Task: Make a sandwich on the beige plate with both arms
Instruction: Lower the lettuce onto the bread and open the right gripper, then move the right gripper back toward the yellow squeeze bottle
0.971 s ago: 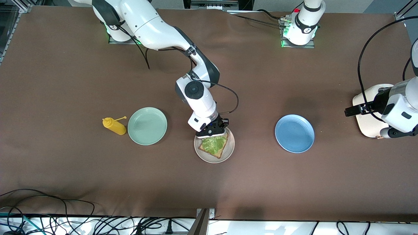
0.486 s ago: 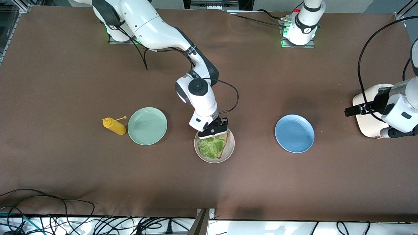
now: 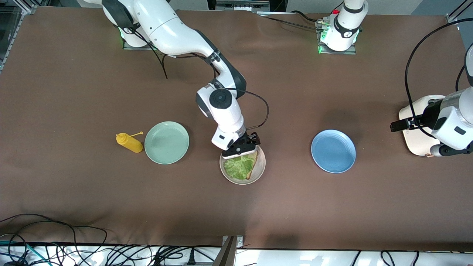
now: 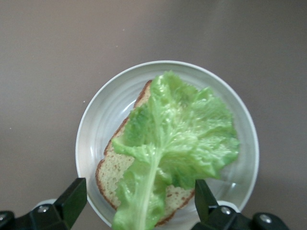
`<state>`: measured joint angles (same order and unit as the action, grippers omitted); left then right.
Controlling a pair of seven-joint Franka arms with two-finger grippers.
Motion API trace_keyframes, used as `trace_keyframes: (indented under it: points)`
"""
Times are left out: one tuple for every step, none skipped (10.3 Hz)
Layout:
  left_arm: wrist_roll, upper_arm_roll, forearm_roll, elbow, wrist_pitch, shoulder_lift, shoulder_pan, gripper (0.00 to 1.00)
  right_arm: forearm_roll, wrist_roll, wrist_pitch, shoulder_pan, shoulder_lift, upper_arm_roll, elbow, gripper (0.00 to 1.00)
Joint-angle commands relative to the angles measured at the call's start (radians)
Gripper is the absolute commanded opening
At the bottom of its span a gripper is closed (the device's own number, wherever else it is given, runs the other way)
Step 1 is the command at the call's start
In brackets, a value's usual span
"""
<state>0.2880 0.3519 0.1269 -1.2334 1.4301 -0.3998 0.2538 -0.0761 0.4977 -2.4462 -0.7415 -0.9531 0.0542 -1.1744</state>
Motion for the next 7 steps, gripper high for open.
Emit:
trace_keyframes:
  points:
    - [-0.084,0.004,0.033,-0.012,-0.010,0.024,0.047,0.97,-0.024,-0.025,0.070,0.036,0.140,-0.022,-0.149,1.00]
    - [-0.120,0.004,0.033,-0.008,-0.010,0.024,0.074,1.00,-0.022,-0.030,0.128,0.065,0.193,-0.034,-0.189,1.00]
    - [-0.150,0.004,0.033,-0.006,-0.010,0.025,0.100,1.00,-0.021,-0.060,0.182,0.091,0.248,-0.049,-0.229,1.00]
    - [-0.177,0.004,0.034,-0.005,-0.010,0.026,0.134,1.00,-0.022,-0.140,0.220,0.121,0.307,-0.054,-0.275,1.00]
    - [-0.202,0.004,0.034,-0.003,-0.010,0.026,0.165,1.00,-0.024,-0.206,0.246,0.151,0.362,-0.056,-0.327,1.00]
    - [-0.207,0.004,0.034,-0.003,-0.008,0.026,0.201,1.00,-0.024,-0.262,0.284,0.169,0.413,-0.056,-0.368,1.00]
    - [-0.219,0.002,0.036,-0.004,-0.007,0.024,0.229,0.99,-0.024,-0.310,0.344,0.189,0.465,-0.056,-0.398,1.00]
